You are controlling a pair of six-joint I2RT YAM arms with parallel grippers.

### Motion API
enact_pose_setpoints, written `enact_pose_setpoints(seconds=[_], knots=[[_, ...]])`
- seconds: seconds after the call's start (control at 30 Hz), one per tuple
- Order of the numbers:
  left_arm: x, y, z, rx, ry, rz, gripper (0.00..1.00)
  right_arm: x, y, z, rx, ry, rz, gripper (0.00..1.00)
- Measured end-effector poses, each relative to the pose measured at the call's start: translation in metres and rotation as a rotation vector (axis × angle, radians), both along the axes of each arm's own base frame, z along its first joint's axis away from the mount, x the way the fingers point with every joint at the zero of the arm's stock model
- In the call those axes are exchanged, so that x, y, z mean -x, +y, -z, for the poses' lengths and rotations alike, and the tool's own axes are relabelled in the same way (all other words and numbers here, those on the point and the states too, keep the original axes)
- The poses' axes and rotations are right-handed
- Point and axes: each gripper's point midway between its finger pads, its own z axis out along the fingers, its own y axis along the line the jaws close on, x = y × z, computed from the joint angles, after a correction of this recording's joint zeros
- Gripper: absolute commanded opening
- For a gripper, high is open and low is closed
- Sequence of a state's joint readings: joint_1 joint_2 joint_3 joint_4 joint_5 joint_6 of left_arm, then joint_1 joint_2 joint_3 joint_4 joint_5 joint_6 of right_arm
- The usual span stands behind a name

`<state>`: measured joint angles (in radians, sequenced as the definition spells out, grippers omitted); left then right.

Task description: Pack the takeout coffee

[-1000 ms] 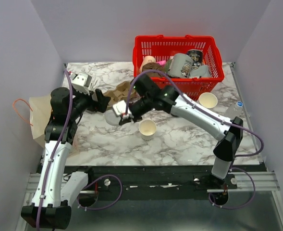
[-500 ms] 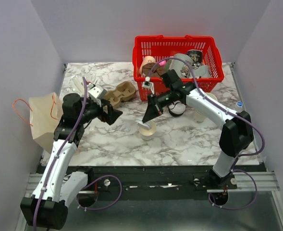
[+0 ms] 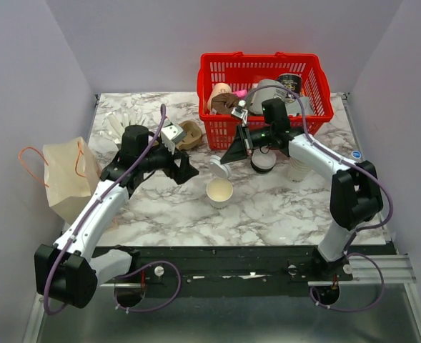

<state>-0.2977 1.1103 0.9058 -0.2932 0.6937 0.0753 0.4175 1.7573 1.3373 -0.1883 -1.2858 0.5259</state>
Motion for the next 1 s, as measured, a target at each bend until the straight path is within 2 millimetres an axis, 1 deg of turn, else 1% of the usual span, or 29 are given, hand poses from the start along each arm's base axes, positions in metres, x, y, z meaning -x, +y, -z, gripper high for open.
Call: enact_pose_setpoints(seconds=[0.1, 0.2, 0.33, 0.5, 0.63, 0.73, 0.87, 1.0], knots=[[-0.003, -0.004, -0.001, -0.006, -0.011, 0.017, 0.96, 0.002, 0.0, 0.007, 0.003, 0.029, 0.001, 0.01], [-0.003, -0.012, 0.007, -0.012, 0.009, 0.041, 0.96, 0.001, 0.001, 0.011, 0.003, 0.055, -0.001, 0.01], [-0.001, -0.022, 0.015, -0.02, 0.014, 0.077, 0.96, -0.001, 0.003, 0.013, -0.012, 0.048, -0.016, 0.01], [-0.004, -0.031, 0.017, -0.02, -0.005, 0.104, 0.96, 0.0, 0.003, 0.014, -0.022, 0.043, -0.024, 0.01], [-0.007, -0.036, 0.019, -0.019, -0.014, 0.114, 0.96, 0.002, 0.002, 0.02, -0.031, 0.027, -0.031, 0.01], [-0.008, -0.038, 0.02, -0.016, -0.025, 0.12, 0.96, 0.009, 0.0, 0.026, -0.028, 0.039, -0.038, 0.01], [-0.007, -0.039, 0.024, -0.016, -0.026, 0.124, 0.96, 0.021, -0.005, 0.053, 0.034, 0.157, -0.019, 0.01], [-0.005, -0.041, 0.028, -0.016, -0.024, 0.131, 0.96, 0.022, -0.006, 0.057, 0.048, 0.17, -0.014, 0.03]])
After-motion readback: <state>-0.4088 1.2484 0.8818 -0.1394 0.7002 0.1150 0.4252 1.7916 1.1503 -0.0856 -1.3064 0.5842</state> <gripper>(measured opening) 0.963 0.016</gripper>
